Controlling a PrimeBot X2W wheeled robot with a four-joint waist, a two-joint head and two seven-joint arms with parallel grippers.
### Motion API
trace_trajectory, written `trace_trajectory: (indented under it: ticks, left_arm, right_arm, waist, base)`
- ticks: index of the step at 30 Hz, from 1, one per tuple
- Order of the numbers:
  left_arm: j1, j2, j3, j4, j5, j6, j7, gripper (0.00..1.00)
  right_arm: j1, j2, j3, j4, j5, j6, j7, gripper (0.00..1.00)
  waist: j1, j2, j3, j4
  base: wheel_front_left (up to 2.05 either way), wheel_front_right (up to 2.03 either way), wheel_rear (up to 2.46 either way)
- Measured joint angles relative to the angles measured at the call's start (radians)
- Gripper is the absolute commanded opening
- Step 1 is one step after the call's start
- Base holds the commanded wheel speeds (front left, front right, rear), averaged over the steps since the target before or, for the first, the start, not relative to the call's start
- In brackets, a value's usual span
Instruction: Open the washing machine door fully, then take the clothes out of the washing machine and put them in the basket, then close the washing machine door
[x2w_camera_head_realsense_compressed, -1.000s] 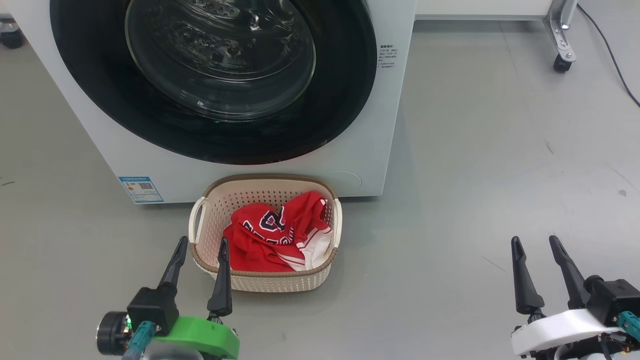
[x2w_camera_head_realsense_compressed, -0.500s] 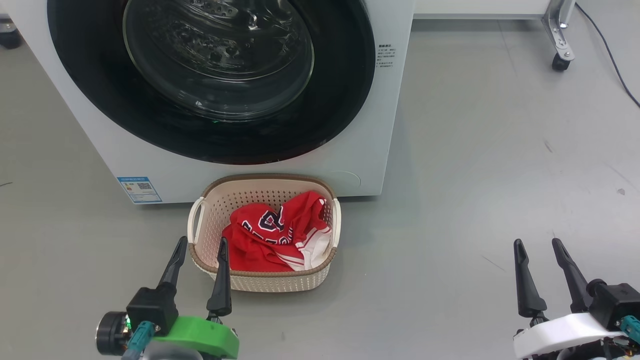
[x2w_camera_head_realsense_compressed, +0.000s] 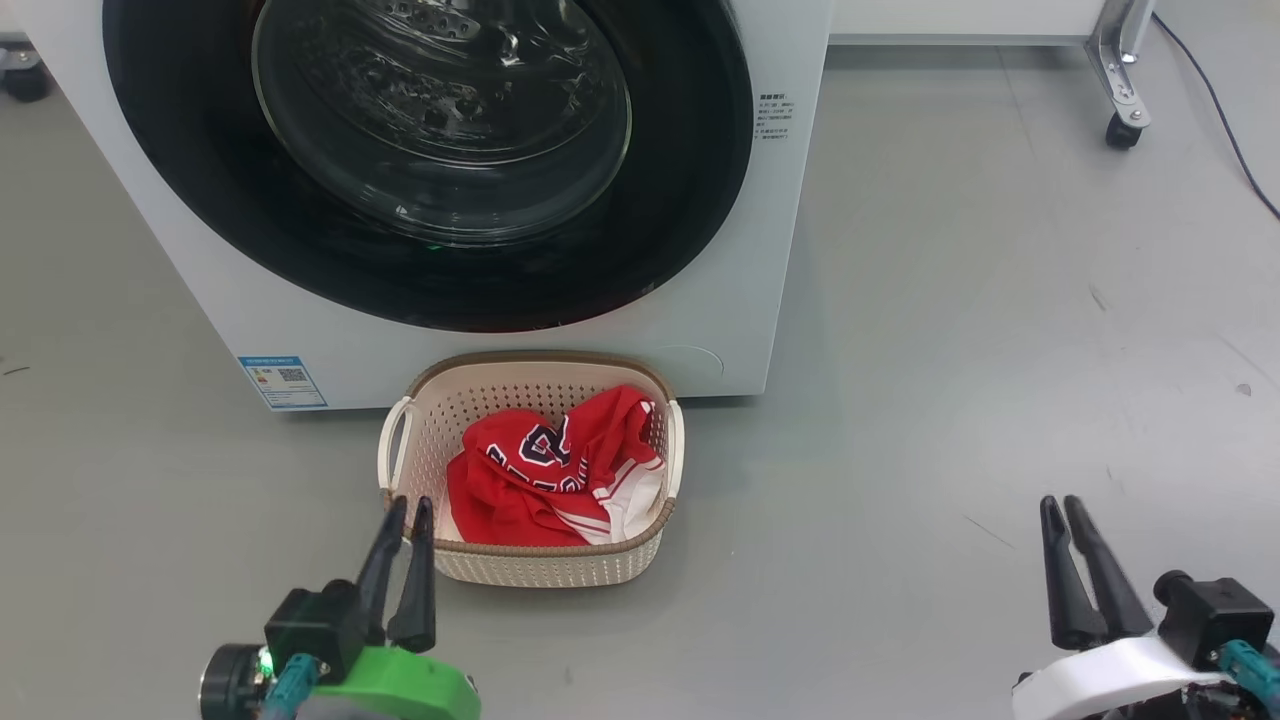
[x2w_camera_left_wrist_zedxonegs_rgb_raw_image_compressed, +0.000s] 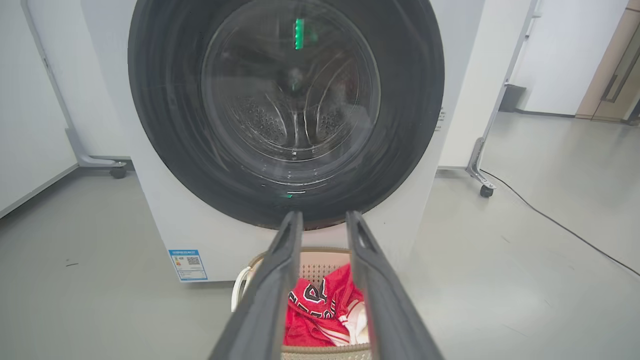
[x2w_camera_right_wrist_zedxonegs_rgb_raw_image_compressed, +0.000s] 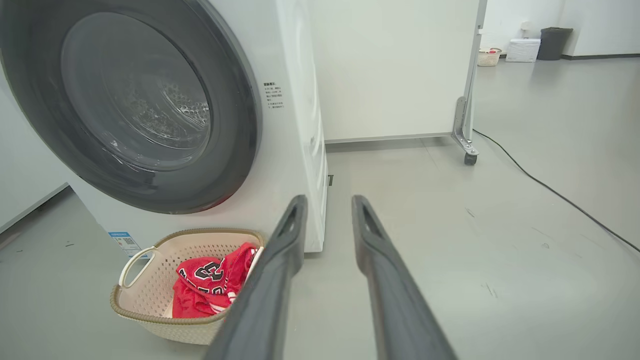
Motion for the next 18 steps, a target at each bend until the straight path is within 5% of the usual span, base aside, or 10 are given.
trace_trajectory:
  ticks: [18]
  left_arm:
    - [0.053,-0.001,0.005,0.045,-0.144,-0.021,0.019,0.0]
  right_arm:
    - [0.027,0.058,-0.002,0.061,0.13,0.019,0.022,0.0]
  waist:
    - [0.0,0.0,-0.003,-0.007]
  base:
    - [0.0,0.0,0.0]
